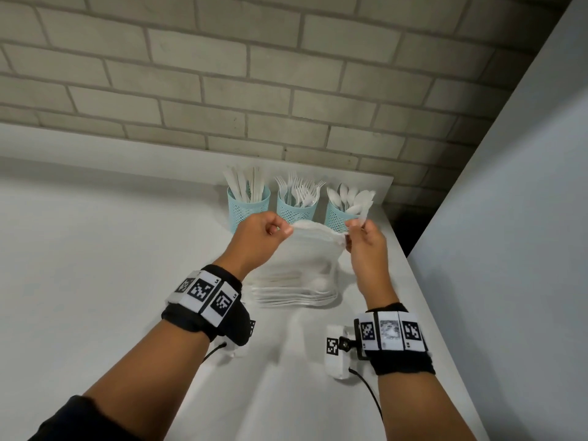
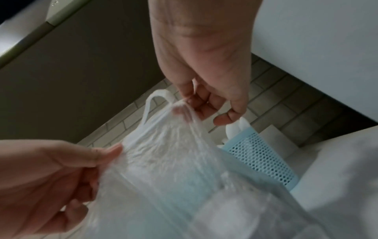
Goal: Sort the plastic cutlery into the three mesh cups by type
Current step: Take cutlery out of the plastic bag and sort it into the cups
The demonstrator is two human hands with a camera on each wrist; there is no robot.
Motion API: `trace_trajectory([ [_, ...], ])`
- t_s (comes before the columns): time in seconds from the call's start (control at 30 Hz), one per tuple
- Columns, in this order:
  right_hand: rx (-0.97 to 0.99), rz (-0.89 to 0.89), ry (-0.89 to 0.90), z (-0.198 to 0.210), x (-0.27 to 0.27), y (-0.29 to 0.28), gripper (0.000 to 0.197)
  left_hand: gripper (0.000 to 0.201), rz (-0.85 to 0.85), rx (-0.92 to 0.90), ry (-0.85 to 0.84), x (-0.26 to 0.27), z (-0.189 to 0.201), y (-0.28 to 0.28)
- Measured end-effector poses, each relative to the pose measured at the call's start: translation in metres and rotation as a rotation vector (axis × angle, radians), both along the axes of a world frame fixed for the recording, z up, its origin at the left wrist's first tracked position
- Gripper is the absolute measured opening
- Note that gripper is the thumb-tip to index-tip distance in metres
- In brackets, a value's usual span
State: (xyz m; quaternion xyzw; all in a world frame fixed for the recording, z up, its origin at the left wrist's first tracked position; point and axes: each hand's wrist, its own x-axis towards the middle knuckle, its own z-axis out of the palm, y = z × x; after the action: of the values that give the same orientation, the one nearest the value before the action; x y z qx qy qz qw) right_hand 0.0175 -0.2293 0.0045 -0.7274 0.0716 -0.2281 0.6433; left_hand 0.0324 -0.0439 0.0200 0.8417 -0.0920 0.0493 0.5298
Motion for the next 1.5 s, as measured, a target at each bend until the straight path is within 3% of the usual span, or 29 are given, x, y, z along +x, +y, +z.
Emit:
trace_trajectory([
  [0.17,-0.088,0.257,0.076,0.005,-0.011,0.018,0.016,0.012,-0.103,-0.322,0.268,-0.013,0.011,-0.009],
  [0.33,-0.283,0.318,0.180,0.006,-0.021,0.015,0.011,0.018,-0.115,-0.664,0.414,-0.015,0.018,0.000],
  [0.5,-0.291,0.143,0.083,0.005,-0.024,0.009,0.020,0.008,-0.059,-0.337,0.194,-0.024,0.018,0.000],
  [0.67,-0.194,0.023,0.127,0.000,-0.029,0.000,0.022,0.021,0.023,-0.564,0.281,-0.024,0.018,0.010],
  [0.8,-0.159,-0.007,0.195,0.000,-0.033,-0.004,0.017,0.018,0.013,-0.737,0.342,-0.028,0.022,0.015],
  [0.87,-0.243,-0.144,0.111,0.008,-0.034,0.000,0.024,0.010,0.036,-0.708,0.313,-0.029,0.024,0.014],
  [0.93,-0.350,-0.244,-0.130,0.022,-0.039,0.008,0.034,0.004,0.087,-0.650,0.251,-0.028,0.028,0.013],
  [1.0,-0.513,-0.191,-0.354,0.033,-0.045,0.020,0.029,0.005,0.127,-0.628,0.186,-0.027,0.031,0.012],
  [1.03,-0.604,-0.112,-0.382,0.036,-0.046,0.027,0.025,0.007,0.141,-0.622,0.155,-0.027,0.032,0.012],
  [1.13,-0.914,0.113,-0.204,0.032,-0.040,0.040,0.022,0.014,0.160,-0.627,0.096,-0.029,0.035,0.011],
  [1.2,-1.061,0.158,-0.052,0.022,-0.035,0.040,0.025,0.012,0.139,-0.648,0.099,-0.031,0.037,0.013],
  [1.3,-1.084,0.152,0.078,0.013,-0.035,0.033,0.030,0.011,0.108,-0.700,0.123,-0.034,0.042,0.018],
  [1.4,-1.150,0.108,0.150,0.013,-0.036,0.025,0.020,0.008,0.123,-0.744,0.089,-0.034,0.043,0.026],
  [1.5,-1.148,0.068,0.175,0.014,-0.039,0.015,0.028,0.025,0.211,-0.577,0.032,-0.029,0.033,0.036],
])
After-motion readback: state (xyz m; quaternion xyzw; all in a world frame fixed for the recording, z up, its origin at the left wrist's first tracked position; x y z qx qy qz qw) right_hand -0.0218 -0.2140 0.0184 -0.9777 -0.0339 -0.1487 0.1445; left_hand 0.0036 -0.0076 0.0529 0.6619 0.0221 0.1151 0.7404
